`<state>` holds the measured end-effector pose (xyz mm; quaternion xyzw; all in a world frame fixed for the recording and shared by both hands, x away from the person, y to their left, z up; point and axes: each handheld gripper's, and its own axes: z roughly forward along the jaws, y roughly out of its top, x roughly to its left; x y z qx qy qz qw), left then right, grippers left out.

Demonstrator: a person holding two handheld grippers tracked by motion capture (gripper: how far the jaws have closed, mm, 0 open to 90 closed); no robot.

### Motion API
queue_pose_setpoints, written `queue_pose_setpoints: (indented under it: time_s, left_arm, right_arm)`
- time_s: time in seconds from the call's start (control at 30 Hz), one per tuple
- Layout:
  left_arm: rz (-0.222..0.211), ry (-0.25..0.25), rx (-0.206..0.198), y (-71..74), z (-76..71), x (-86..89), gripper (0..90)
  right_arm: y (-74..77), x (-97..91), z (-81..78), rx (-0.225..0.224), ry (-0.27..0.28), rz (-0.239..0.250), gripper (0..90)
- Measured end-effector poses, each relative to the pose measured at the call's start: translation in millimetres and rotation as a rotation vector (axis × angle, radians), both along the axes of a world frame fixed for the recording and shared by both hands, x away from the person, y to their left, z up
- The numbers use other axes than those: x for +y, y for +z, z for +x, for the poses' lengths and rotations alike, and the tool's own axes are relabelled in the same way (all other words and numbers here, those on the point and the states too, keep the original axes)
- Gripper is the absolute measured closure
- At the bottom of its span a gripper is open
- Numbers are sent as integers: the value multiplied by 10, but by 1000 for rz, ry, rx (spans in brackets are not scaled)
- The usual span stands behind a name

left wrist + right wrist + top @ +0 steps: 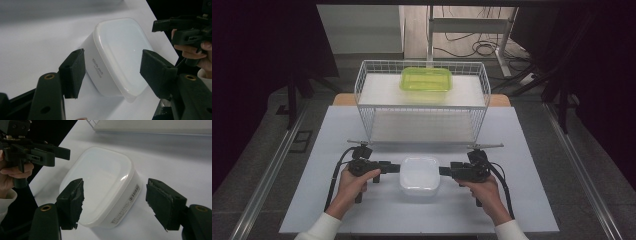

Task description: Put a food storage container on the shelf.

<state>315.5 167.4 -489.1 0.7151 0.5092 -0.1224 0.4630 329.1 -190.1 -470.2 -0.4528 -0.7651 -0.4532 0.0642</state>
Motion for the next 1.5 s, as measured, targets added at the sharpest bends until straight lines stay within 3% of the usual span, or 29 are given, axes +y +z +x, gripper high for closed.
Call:
queue_pose_setpoints:
  time_s: [0.3, 0.43, 0.63, 0.77, 0.83, 0.93, 1.13, 1.5]
  left_arm:
    - [-49, -28, 70, -175, 60, -73, 433]
    - [-97, -30, 97, -209, 71, -65, 484]
    - [-76, -48, 101, -237, 67, -78, 521]
    - [-97, -72, 123, -255, 66, -94, 595]
    - [-94, -71, 127, -257, 62, -102, 640]
    - [-118, -59, 139, -258, 60, -77, 682]
    - [-139, -60, 150, -266, 46, -54, 710]
    - [-141, -52, 139, -217, -15, -27, 758]
  right_arm:
    - [-133, 21, 47, 47, 0, 28, 367]
    - [-181, 46, 64, 72, 8, 29, 398]
    - [-262, 90, 78, 112, 10, 42, 442]
    - [-306, 62, 95, 147, 7, 71, 508]
    - [-313, 50, 98, 175, 12, 106, 578]
    - [-316, 36, 93, 196, 2, 118, 643]
    - [-344, -23, 89, 261, -23, 189, 694]
    - [-320, -52, 37, 270, -41, 225, 756]
